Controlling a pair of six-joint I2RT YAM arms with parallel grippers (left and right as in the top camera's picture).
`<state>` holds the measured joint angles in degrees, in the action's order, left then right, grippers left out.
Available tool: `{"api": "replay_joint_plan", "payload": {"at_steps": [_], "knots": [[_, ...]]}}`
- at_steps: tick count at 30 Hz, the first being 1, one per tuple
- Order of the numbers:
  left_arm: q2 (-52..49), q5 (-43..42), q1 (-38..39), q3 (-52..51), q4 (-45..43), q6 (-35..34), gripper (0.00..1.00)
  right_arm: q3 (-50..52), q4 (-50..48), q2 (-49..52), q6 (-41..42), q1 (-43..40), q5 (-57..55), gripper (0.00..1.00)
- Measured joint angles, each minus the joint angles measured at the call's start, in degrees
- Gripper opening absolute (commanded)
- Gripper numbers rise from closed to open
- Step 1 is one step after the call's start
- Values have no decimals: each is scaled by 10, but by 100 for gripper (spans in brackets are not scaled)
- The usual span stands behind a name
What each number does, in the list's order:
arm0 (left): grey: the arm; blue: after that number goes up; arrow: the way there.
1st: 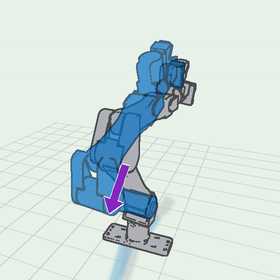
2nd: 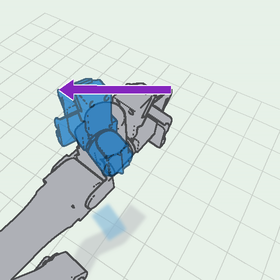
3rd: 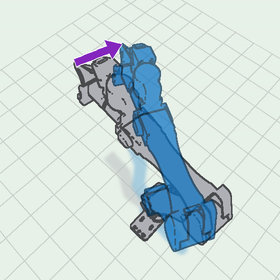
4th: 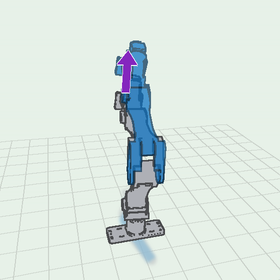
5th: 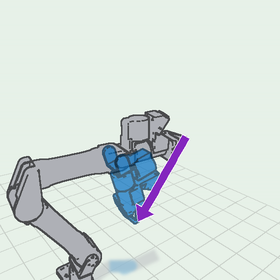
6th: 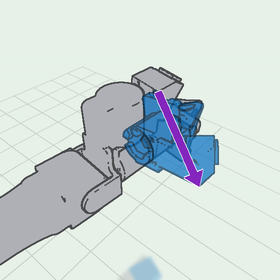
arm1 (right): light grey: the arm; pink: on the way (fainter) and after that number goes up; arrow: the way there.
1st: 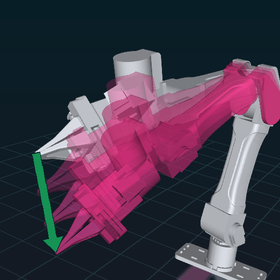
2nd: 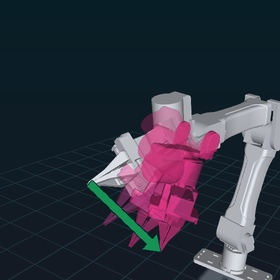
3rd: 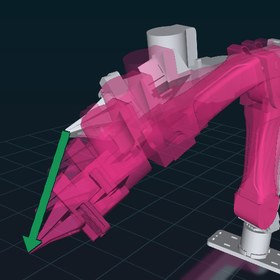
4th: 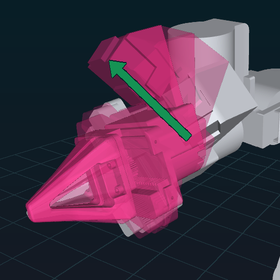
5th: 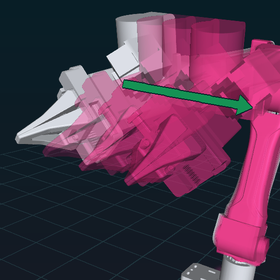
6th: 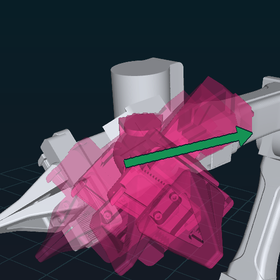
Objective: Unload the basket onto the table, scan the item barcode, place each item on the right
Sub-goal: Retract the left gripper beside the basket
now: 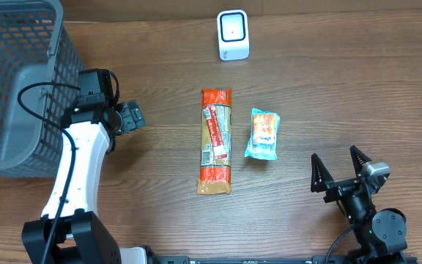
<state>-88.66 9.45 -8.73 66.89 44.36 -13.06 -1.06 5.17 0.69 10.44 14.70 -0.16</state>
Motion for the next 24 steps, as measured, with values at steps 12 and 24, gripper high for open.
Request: {"api": "replay_joint_plan", "payload": {"at_steps": [12, 24], "knots": [[0, 0, 0, 0, 0, 0, 100, 0, 0, 0, 0, 0, 0, 100], [0, 0, 0, 0, 0, 0, 100, -1, 19, 0, 3, 0, 17, 100]]}}
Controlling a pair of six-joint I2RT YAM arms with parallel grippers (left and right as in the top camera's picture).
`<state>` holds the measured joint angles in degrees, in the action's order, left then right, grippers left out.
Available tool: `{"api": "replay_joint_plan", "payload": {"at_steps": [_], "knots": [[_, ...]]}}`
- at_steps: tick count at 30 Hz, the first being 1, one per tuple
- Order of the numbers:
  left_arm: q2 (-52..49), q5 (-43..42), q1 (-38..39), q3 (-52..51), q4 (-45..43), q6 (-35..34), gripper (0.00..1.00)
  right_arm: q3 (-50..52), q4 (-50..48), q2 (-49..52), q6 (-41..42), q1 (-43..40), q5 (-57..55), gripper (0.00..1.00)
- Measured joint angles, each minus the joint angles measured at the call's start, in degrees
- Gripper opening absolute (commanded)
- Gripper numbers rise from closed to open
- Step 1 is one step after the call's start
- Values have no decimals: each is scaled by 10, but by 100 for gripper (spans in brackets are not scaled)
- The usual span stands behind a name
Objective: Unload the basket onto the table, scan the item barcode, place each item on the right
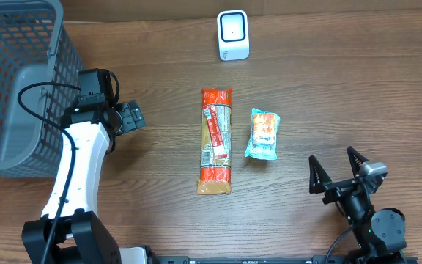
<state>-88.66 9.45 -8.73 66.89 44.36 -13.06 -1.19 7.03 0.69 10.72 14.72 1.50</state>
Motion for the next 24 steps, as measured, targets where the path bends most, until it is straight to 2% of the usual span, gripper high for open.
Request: {"api": "replay_joint_plan", "payload": {"at_steps": [5, 12, 16, 24], "knots": [[0, 0, 0, 0, 0, 0, 100, -56, 83, 2, 0, 0, 1, 100], [0, -2, 0, 0, 0, 0, 100, -264, 203, 56, 0, 0, -1, 100], [0, -3, 0, 0, 0, 0, 100, -388, 291, 136, 2, -1, -2, 100], [0, -4, 0, 0, 0, 0, 100, -635, 480, 376, 2, -1, 30, 100]]}}
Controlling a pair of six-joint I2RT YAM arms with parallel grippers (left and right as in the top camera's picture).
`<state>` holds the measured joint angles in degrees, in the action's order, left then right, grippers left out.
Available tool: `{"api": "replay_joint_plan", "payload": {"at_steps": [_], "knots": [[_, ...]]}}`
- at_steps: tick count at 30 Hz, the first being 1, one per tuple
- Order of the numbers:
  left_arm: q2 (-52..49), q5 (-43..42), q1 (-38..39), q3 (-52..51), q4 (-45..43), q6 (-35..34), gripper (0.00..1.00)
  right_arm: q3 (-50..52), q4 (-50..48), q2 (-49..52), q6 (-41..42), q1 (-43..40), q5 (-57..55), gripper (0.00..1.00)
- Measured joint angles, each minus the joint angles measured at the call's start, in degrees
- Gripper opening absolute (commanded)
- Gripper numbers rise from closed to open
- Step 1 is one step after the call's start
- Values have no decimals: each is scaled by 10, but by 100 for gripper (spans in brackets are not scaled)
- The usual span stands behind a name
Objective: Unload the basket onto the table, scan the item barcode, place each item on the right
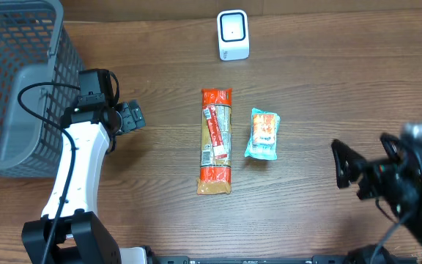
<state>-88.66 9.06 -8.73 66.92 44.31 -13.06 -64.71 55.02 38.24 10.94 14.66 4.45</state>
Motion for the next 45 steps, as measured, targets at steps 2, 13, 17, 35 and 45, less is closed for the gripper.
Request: {"api": "replay_joint_plan", "payload": {"at_steps": [2, 13, 17, 35, 45], "knots": [[0, 0, 0, 0, 1, 0, 100, -34, 18, 52, 0, 0, 26, 100], [0, 0, 0, 0, 0, 0, 100, -56, 47, 260, -1, 0, 147, 50], [0, 0, 0, 0, 1, 0, 100, -56, 50, 327, 2, 0, 160, 44], [0, 0, 0, 0, 1, 0, 100, -56, -17, 524, -5, 49, 172, 37], [0, 0, 0, 0, 1, 0, 100, -52, -49, 525, -5, 50, 172, 37]]}}
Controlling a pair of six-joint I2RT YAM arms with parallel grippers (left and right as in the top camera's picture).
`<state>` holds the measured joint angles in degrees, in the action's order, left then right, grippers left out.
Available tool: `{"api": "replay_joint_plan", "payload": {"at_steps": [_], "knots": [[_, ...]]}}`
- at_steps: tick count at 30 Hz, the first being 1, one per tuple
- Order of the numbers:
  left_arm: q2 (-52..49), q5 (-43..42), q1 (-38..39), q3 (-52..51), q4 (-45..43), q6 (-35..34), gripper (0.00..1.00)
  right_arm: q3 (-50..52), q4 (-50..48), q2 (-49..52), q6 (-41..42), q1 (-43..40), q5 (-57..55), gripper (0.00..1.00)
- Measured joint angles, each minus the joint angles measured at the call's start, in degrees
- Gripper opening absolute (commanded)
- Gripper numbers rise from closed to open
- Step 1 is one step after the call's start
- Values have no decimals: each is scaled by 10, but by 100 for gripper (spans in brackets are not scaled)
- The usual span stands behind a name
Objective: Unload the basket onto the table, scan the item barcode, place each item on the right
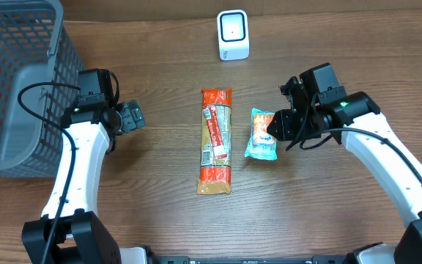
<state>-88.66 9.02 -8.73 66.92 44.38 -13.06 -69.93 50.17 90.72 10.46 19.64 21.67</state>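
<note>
A small teal and orange snack packet [262, 134] lies flat at the table's middle. Left of it lies a long orange packet [216, 141], lengthwise. The white barcode scanner [233, 34] stands at the far edge, facing the front. My right gripper [280, 117] hangs open just right of the small packet, fingers pointing left and down toward its right edge, holding nothing. My left gripper [132, 116] is left of the long packet, near the basket, looking shut and empty.
A grey mesh basket [6, 88] fills the far left corner, partly under my left arm. The wood table [343, 44] runs to the right and behind the scanner.
My right arm has moved from the front right of the table up and left, and its gripper now hangs beside the small packet. The left arm and both packets have not moved.
My right gripper stood open at the front right corner, pointing away, for the first two moments. Then it had lifted and turned toward the left, still open. Now it is at the small packet's right edge. Nothing else has shifted.
</note>
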Motion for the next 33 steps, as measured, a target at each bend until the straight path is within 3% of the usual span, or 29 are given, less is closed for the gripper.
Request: {"api": "replay_joint_plan", "payload": {"at_steps": [5, 18, 21, 24, 33], "knots": [[0, 0, 0, 0, 0, 0, 100, 11, -20, 0, 0, 0, 0, 31], [0, 0, 0, 0, 0, 0, 100, 30, -52, 0, 0, 0, 0, 31], [0, 0, 0, 0, 0, 0, 100, 45, -71, 0, 3, 0, 2, 14], [0, 0, 0, 0, 0, 0, 100, 48, -75, 0, 3, 0, 8, 5], [0, 0, 0, 0, 0, 0, 100, 48, -75, -18, 2, -3, 48, 4]]}}
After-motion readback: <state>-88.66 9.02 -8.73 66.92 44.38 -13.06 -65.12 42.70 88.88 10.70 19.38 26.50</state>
